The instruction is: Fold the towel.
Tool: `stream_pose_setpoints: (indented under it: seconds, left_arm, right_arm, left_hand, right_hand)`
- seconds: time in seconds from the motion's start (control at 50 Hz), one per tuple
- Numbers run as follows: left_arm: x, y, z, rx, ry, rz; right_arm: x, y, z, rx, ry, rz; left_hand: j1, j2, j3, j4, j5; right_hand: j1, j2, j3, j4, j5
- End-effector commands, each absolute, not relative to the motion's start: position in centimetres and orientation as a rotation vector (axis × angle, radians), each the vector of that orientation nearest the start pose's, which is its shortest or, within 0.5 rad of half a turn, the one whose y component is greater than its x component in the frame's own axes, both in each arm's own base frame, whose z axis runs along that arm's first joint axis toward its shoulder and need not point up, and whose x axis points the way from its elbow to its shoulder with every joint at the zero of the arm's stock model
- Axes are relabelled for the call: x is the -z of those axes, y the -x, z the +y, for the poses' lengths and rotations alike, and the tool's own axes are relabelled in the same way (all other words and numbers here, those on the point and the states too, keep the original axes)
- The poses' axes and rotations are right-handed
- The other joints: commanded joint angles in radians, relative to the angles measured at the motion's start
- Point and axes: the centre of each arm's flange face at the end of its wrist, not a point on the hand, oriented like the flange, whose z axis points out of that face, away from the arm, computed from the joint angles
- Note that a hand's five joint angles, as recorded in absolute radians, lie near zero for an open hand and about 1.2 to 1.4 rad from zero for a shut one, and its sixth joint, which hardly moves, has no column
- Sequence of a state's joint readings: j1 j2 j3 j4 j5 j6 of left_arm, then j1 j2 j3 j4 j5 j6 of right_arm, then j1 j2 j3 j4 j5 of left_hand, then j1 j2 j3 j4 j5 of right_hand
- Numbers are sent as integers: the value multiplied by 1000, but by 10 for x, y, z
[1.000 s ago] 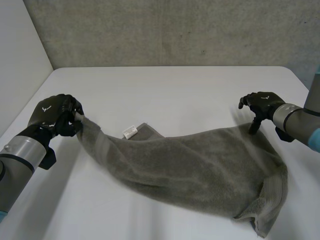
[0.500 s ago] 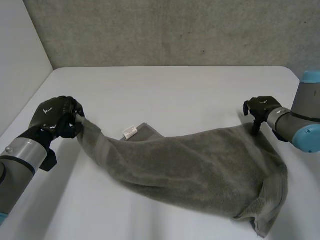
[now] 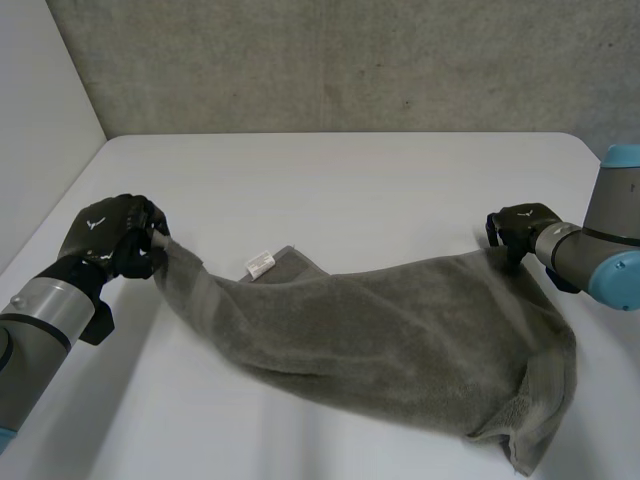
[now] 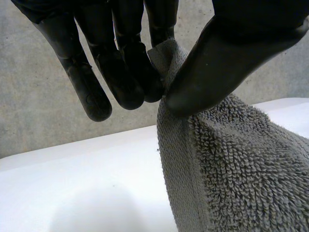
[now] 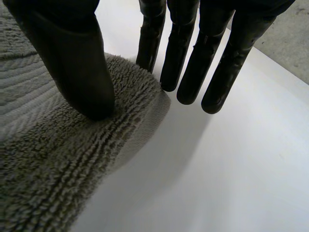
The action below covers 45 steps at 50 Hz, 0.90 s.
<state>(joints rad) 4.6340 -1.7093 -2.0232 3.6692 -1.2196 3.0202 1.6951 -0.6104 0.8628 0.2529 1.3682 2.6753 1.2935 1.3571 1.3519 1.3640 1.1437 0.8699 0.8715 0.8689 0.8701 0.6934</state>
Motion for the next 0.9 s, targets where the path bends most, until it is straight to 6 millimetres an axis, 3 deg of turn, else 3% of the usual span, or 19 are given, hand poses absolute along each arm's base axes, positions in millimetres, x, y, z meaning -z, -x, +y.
stream_pose_setpoints:
  seconds: [0.02,0.18,0.22,0.34,0.4,0.5,0.54,0.56,0.6,0.64,0.66,0.7,0.72,0.76,0.78,0.8,0.82,0.86,0.9]
  left_arm:
    - [-184,185,-278,2369,-377,2593]
    - [-183,185,-277,2365,-376,2597]
    - [-183,185,-277,2366,-375,2599]
    - [-185,185,-279,2377,-386,2585]
    - [-191,186,-285,2408,-398,2554]
    - [-200,194,-322,2517,-440,2436]
    - [-219,206,-354,2650,-481,2288]
    - [-219,206,-354,2650,-481,2288]
    - [-257,223,-382,2824,-516,2080]
    - [-280,229,-395,2909,-497,1963]
    - [-281,229,-395,2910,-496,1962]
    - [-338,231,-413,3071,-385,1676]
    - [-339,231,-413,3072,-385,1674]
    - [-400,227,-416,3231,-203,1391]
    - [-401,227,-415,3232,-202,1389]
    - [-427,223,-413,3305,-108,1268]
    - [-428,223,-412,3306,-107,1267]
    - [-465,217,-405,3414,2,1092]
    - [-475,217,-402,3450,9,1046]
  right_arm:
    - [-121,-203,-417,1596,940,2532]
    - [-128,-202,-407,1576,942,2530]
    - [-136,-200,-402,1578,937,2525]
    - [-155,-203,-394,1601,955,2466]
    - [-172,-209,-393,1649,988,2383]
    - [-217,-217,-410,1870,1048,2217]
    - [-264,-226,-423,2089,1057,2067]
    - [-264,-226,-423,2090,1056,2066]
    - [-320,-231,-431,2329,1012,1888]
    - [-349,-234,-430,2447,974,1777]
    - [-349,-234,-430,2448,974,1776]
    - [-407,-237,-423,2659,850,1510]
    - [-408,-237,-422,2660,849,1508]
    - [-456,-228,-412,2787,665,1287]
    - [-456,-228,-412,2787,664,1286]
    - [-474,-225,-405,2802,580,1203]
    - [-474,-225,-405,2802,579,1202]
    - [-491,-222,-394,2781,490,1119]
    - [-489,-222,-395,2749,481,1131]
  left_hand:
    - [103,39,44,32,78]
    - [103,39,44,32,78]
    - [103,39,44,32,78]
    - [103,39,44,32,78]
    - [103,39,44,32,78]
    - [103,39,44,32,78]
    - [103,39,44,32,78]
    - [103,39,44,32,78]
    - [103,39,44,32,78]
    - [103,39,44,32,78]
    - [103,39,44,32,78]
    - [103,39,44,32,78]
    - [103,39,44,32,78]
    - [103,39,44,32,78]
    - [103,39,44,32,78]
    - [103,39,44,32,78]
    - [103,39,44,32,78]
    - [103,39,44,32,78]
    - [103,39,44,32,78]
  right_hand:
    - [87,85,88,87,89]
    - [237,235,238,237,239]
    - [473,471,474,473,475]
    - [526,525,527,526,528]
    - [526,525,527,526,528]
    - [526,525,527,526,528]
    - [526,525,527,526,528]
    - [526,525,527,526,528]
    - [526,525,527,526,528]
    - [526,525,527,526,528]
    - [526,525,527,526,528]
    - [526,525,527,526,528]
    - [526,525,527,526,528]
    - [526,525,527,526,528]
    - [526,525,527,526,528]
    - [526,525,527,526,528]
    - [526,525,527,526,528]
    - [526,525,527,526,528]
    - [526,525,527,526,528]
